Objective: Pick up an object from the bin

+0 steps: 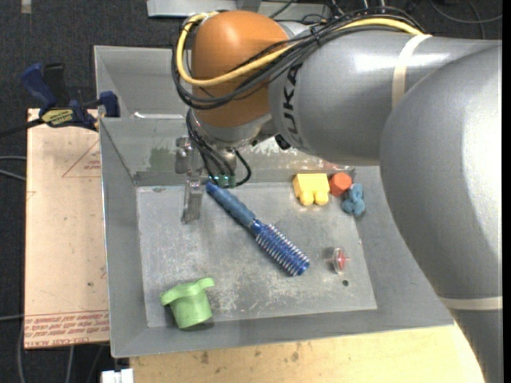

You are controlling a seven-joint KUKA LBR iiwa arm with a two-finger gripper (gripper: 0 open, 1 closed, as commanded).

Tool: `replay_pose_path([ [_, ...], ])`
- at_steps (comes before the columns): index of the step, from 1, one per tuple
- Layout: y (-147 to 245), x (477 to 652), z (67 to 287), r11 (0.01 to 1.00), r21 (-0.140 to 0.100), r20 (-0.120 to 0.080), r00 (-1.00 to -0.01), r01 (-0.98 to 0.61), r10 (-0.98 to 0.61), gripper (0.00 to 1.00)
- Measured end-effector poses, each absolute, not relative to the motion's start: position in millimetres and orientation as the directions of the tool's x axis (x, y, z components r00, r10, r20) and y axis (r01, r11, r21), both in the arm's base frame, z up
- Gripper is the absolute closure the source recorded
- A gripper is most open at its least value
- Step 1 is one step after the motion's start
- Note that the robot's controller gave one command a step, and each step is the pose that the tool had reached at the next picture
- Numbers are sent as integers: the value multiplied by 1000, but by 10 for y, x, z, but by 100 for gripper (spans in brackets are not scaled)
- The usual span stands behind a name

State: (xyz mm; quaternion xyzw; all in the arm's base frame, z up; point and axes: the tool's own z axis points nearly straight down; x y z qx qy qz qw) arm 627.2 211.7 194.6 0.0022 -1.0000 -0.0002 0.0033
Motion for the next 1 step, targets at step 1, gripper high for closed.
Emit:
replay_pose_path([
  [1,1539,5828,1377,991,-2,6,-991,-135,-135,0],
])
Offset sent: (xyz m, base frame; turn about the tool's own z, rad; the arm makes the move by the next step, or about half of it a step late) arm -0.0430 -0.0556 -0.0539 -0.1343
